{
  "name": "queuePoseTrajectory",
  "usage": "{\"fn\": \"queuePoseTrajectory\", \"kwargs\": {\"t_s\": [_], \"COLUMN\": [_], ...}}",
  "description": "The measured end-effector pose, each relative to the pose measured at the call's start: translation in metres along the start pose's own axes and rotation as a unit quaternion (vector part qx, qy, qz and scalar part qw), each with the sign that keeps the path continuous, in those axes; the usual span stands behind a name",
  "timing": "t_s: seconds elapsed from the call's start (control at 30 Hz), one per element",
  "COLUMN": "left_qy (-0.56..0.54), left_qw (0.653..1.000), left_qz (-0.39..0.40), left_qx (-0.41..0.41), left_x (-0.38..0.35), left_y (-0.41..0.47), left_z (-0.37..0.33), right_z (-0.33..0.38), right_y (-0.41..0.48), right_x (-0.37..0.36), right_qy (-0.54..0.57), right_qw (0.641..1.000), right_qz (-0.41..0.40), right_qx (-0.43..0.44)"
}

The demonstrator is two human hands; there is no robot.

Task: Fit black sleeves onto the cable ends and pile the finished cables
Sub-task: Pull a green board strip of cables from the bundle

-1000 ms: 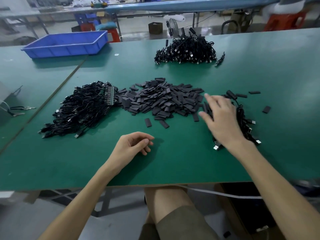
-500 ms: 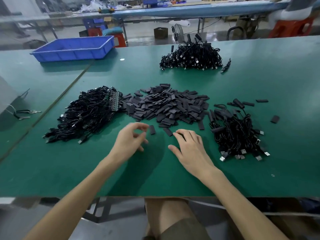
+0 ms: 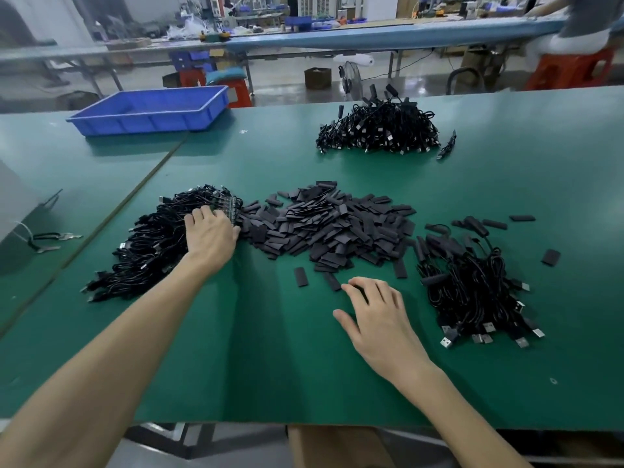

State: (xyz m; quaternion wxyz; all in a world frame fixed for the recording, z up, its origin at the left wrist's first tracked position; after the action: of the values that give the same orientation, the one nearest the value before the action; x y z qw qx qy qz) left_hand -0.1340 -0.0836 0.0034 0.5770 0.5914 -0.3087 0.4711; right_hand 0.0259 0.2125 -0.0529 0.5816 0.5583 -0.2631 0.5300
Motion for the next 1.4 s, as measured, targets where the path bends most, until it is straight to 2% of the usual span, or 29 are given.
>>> {"fn": "queuePoseTrajectory", "kwargs": {"t_s": [0.17, 0.3, 0.37, 0.47, 0.53, 0.67, 0.8, 0.9, 1.03, 1.13, 1.23, 1.3, 1.4], "left_qy": [-0.004, -0.022, -0.075, -0.141, -0.116, -0.018, -0.019, -0.055, -0.126, -0.226, -0.259, -0.277, -0.307], "left_qw": [0.999, 0.998, 0.996, 0.985, 0.986, 0.993, 0.996, 0.993, 0.975, 0.942, 0.912, 0.902, 0.906], "left_qz": [0.032, 0.022, -0.004, -0.091, -0.119, -0.114, -0.087, -0.107, -0.184, -0.249, -0.319, -0.33, -0.29], "left_qx": [-0.022, -0.056, -0.057, -0.032, -0.03, -0.04, -0.026, 0.011, 0.004, 0.011, 0.006, -0.003, -0.027], "left_x": [0.003, 0.013, 0.021, 0.029, 0.03, 0.023, 0.015, 0.013, 0.028, 0.059, 0.09, 0.101, 0.105], "left_y": [0.006, 0.006, 0.009, 0.013, 0.012, 0.008, 0.009, 0.008, 0.011, 0.024, 0.03, 0.026, 0.012], "left_z": [0.004, 0.015, 0.02, 0.029, 0.032, 0.024, 0.013, 0.009, 0.008, 0.009, 0.009, 0.006, -0.003], "right_z": [0.003, 0.004, 0.004, 0.004, 0.005, 0.006, 0.006, 0.005, 0.004, 0.004, 0.004, 0.004, 0.003], "right_y": [0.001, 0.001, 0.002, 0.002, 0.002, 0.002, 0.002, 0.002, 0.002, 0.002, 0.001, 0.001, 0.001], "right_x": [0.001, 0.003, 0.002, 0.002, 0.002, 0.001, 0.001, 0.0, 0.0, -0.001, -0.002, -0.003, -0.004], "right_qy": [-0.004, -0.01, -0.016, -0.023, -0.025, -0.02, -0.017, -0.013, -0.016, -0.014, -0.014, -0.012, -0.013], "right_qw": [1.0, 1.0, 1.0, 1.0, 1.0, 1.0, 1.0, 1.0, 1.0, 0.999, 0.999, 0.999, 0.999], "right_qz": [-0.007, -0.007, -0.006, -0.007, -0.009, -0.015, -0.018, -0.021, -0.027, -0.036, -0.044, -0.047, -0.045], "right_qx": [-0.002, -0.003, -0.002, -0.001, -0.001, -0.003, -0.003, -0.005, -0.004, -0.004, -0.002, -0.002, -0.004]}}
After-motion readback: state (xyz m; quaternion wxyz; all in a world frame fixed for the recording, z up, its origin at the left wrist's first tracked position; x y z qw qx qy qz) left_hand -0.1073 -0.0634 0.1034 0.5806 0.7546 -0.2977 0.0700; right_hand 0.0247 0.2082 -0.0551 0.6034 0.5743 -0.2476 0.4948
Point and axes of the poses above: each hand's wrist, its own y-axis towards the middle knuckle, its own x-axis out of the back of the hand, z = x × y, the point moved 1 cm from there along y, towards the middle knuckle, and after that the axes turned 12 degrees about -z, right-handed, at the moved point
